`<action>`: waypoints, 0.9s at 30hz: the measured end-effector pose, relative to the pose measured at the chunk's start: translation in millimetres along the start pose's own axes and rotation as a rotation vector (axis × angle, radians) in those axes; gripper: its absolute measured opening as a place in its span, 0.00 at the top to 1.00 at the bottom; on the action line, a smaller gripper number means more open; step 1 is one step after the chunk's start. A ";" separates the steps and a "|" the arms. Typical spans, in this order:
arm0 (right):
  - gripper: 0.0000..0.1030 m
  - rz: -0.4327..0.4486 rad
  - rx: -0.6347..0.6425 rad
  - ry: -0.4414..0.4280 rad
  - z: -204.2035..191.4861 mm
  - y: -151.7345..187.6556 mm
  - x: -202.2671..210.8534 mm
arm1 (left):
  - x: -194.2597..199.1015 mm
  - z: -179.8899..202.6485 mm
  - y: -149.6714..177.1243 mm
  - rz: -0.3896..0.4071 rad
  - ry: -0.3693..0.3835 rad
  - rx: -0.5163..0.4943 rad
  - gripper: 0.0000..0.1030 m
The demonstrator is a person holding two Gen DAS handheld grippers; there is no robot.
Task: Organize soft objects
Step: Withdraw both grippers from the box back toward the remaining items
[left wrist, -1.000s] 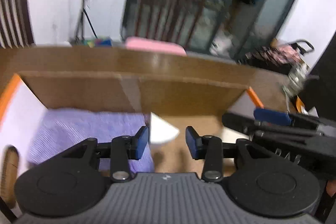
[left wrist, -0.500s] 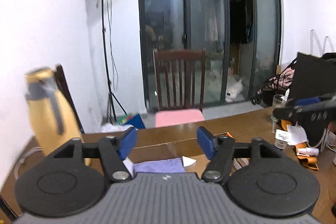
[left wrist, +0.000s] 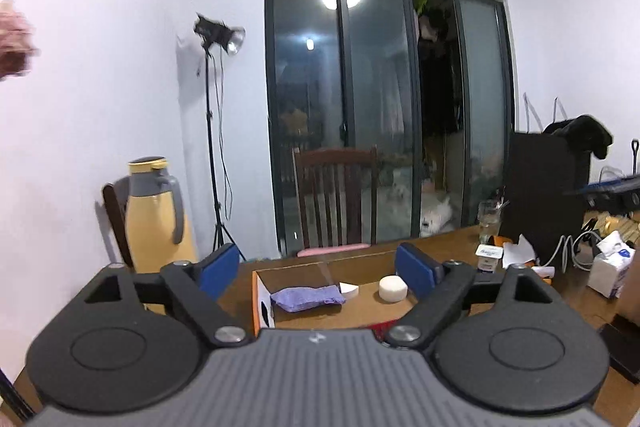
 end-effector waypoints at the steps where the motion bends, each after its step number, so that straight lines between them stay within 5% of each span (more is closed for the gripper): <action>1: 0.08 0.013 0.016 -0.007 -5.8 10.8 10.9 | 11.6 -1.2 6.5 0.020 -0.002 0.002 0.08; 8: 0.06 0.053 0.042 -0.047 -43.8 94.2 71.0 | 88.9 21.4 73.9 0.129 0.018 -0.039 0.00; 11: 0.06 0.041 0.034 -0.051 -57.0 130.3 84.0 | 104.6 27.4 97.3 0.110 0.070 -0.041 0.00; 16: 0.02 0.057 0.026 -0.041 -69.3 180.2 100.2 | 129.4 30.5 128.5 0.091 0.026 -0.027 0.00; 27: 0.00 0.047 -0.010 -0.011 -57.2 216.2 101.1 | 110.2 19.4 145.7 0.014 -0.046 0.088 0.00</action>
Point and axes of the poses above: each gripper's, at about its wrist camera, not at the fingertips, and x roughly against the way its jaws point, z to its right, y to its underside, the point moved 6 cm from there along -x, roughly the way its jaws point, and after that the axes turned 4 degrees about -z, right-handed, at the moved point
